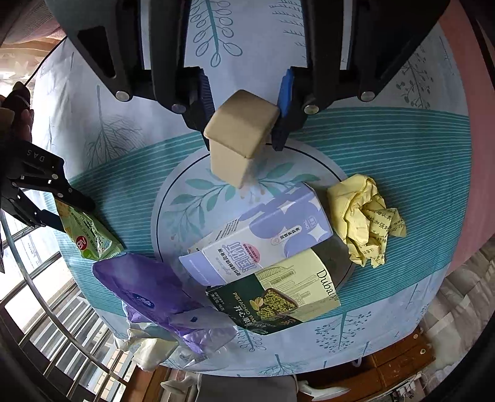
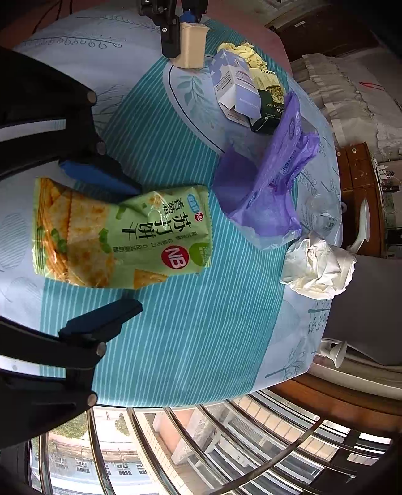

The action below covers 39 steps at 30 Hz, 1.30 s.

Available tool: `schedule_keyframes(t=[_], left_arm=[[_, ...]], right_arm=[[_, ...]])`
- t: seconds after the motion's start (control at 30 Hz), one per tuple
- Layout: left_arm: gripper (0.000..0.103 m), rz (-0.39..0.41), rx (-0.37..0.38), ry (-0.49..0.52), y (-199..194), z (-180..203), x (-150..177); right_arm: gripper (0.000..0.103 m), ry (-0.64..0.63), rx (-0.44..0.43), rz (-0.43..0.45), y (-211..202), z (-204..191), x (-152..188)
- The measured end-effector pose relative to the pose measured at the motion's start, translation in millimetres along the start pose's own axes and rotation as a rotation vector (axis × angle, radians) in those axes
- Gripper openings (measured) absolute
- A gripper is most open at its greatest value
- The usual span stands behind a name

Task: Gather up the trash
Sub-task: 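Grasp the beige cube with the left gripper while the right gripper grasps the green NB cracker packet, then carry the cube and cracker packet over the wastebasket and open both grippers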

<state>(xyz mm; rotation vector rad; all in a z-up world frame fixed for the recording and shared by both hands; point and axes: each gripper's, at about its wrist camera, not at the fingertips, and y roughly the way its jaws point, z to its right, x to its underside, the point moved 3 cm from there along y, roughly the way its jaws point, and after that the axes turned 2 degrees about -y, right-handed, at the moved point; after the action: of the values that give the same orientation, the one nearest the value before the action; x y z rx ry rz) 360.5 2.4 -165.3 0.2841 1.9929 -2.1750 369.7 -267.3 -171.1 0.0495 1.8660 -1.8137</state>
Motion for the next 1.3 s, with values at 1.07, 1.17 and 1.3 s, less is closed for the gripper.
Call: schedule_keyframes(t=[1.07,1.17,1.3], left_arm=[[0.024,0.263,0.023,-0.109,-155.5,-5.3,87.3],[0.024,0.283,0.043,-0.068,-173.6,-9.0,112.0],[0.024,0.292,0.069,-0.008,-188.5,-15.8,155.9]], right_arm=[[0.019,0.226,-0.09,0.189,-157.9,-85.4,33.9],[0.019,0.253,-0.077,0.22,-181.8,-106.7,51.6],[0.019,0.318,-0.075,0.237,-205.4,-139.9,87.7]])
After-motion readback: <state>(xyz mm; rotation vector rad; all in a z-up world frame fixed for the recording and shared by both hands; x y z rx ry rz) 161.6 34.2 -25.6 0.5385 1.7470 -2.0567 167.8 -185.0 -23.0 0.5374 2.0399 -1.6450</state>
